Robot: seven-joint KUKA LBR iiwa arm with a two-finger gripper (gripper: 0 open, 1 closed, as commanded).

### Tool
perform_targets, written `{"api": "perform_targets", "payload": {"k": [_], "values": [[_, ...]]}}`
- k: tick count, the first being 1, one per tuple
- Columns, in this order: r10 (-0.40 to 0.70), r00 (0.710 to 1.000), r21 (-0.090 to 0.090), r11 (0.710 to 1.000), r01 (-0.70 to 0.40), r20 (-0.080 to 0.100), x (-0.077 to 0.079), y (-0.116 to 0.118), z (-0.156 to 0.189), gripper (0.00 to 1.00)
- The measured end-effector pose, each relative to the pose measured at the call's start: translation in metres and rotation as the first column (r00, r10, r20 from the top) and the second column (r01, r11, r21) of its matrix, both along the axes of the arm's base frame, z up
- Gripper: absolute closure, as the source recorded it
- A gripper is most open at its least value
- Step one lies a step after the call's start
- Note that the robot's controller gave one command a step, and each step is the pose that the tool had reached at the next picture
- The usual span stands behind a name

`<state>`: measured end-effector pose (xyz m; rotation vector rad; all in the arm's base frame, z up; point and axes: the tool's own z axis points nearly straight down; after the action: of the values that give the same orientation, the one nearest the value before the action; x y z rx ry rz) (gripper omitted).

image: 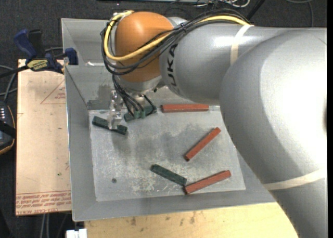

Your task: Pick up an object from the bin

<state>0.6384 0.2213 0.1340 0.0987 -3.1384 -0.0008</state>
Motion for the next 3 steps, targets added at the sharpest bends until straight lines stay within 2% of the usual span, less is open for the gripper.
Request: {"api": "perform_targets", "payload": {"k": [1, 2, 3], "values": [[0.257, 0.966, 0.000, 0.966, -0.257, 0.002, -0.030, 0.018, 0.056, 1.00], [0.221, 0.975, 0.002, 0.975, -0.221, 0.005, -0.030, 0.017, 0.101, 1.00], [0.130, 0.991, 0.001, 0.991, -0.130, 0.001, -0.036, 0.001, 0.017, 0.00]]}}
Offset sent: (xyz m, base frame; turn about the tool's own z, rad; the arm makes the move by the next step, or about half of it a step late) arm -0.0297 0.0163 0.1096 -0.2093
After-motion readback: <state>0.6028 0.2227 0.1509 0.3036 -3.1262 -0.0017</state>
